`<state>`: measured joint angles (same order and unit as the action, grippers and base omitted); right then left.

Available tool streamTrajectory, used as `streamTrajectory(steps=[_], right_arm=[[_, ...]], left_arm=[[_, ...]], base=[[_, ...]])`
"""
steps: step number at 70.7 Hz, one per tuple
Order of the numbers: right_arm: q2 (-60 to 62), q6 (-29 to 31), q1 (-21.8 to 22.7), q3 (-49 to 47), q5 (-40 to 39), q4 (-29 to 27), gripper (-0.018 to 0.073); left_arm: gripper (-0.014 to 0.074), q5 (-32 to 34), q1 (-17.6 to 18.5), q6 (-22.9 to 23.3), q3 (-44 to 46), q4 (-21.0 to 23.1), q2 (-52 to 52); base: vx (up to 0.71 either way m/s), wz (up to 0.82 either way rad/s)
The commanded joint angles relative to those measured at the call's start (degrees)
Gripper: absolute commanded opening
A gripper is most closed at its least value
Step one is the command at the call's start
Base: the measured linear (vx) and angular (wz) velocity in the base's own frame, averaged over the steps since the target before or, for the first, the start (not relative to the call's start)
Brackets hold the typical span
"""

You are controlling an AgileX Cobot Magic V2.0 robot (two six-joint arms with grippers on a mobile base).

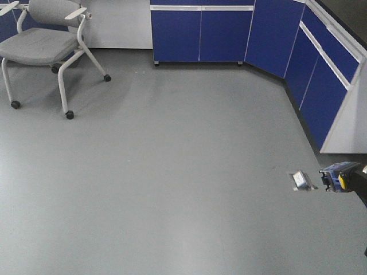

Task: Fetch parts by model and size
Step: 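Drive the base to the bench with the red tray, holding both switches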

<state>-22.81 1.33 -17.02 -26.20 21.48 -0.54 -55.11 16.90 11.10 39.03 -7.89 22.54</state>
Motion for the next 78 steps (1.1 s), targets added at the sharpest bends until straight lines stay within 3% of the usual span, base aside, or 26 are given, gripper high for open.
streamTrajectory(steps=[1, 78], right_arm=[[-0.20, 0.76, 0.09, -1.73, -4.78, 0.24, -0.0006], [-0.20, 0.76, 0.09, -1.73, -4.78, 0.24, -0.0006]], left_arm=[[0.0003, 4.24, 0.19, 0.27, 1.33, -0.36, 0.57], [0.0003, 4.23, 0.19, 0.27, 1.33, -0.36, 0.57]], base=[[0.68, 0.02], [0.60, -0.01]])
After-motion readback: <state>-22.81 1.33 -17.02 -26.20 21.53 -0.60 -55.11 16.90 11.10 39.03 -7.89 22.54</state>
